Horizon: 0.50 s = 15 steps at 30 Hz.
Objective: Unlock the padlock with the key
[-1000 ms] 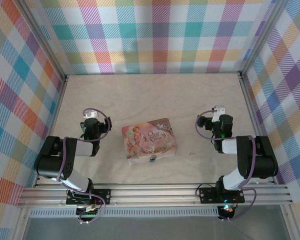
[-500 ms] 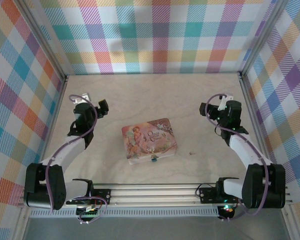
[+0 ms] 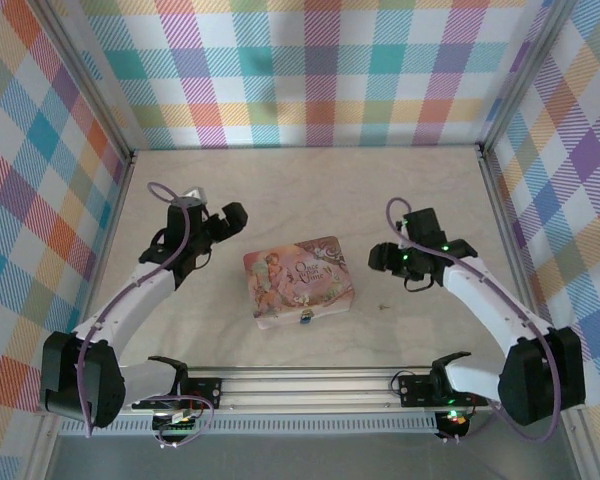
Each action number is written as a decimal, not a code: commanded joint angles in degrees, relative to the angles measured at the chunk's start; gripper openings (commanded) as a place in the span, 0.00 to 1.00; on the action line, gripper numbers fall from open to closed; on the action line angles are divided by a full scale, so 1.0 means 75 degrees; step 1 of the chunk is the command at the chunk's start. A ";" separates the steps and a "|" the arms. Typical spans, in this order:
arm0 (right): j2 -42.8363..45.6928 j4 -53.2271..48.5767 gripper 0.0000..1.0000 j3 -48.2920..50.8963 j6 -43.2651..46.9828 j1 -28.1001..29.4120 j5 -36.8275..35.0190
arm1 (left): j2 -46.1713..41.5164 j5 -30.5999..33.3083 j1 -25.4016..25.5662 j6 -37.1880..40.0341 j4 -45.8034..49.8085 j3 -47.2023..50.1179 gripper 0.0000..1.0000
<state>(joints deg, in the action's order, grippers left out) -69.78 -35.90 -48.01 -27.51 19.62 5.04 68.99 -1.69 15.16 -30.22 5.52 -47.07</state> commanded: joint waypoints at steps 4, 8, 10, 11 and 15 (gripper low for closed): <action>-0.0572 -0.1209 0.56 0.0159 -0.0495 0.0493 -0.0481 | 0.0012 -0.0382 0.0237 -0.0078 0.0398 -0.0514 1.00; -0.1084 -0.1112 0.48 0.0249 -0.0653 0.0751 -0.0280 | 0.0033 -0.0773 0.0411 0.0184 0.0323 -0.0667 1.00; -0.1346 -0.1047 0.47 0.0253 -0.0726 0.0924 -0.0299 | 0.0041 -0.0828 0.0509 0.0264 0.0261 -0.0676 1.00; -0.1450 -0.1018 0.47 0.0244 -0.0744 0.0994 -0.0337 | 0.0058 -0.0829 0.0542 0.0277 0.0256 -0.0685 1.00; -0.1824 -0.1015 0.41 0.0161 -0.0759 0.1145 -0.0524 | 0.0132 -0.0908 0.0592 0.0258 0.0291 -0.0731 1.00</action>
<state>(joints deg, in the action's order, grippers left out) -82.37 -42.30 -46.92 -32.16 27.51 2.26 69.30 -7.03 18.96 -29.26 7.40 -50.92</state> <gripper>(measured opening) 0.414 0.997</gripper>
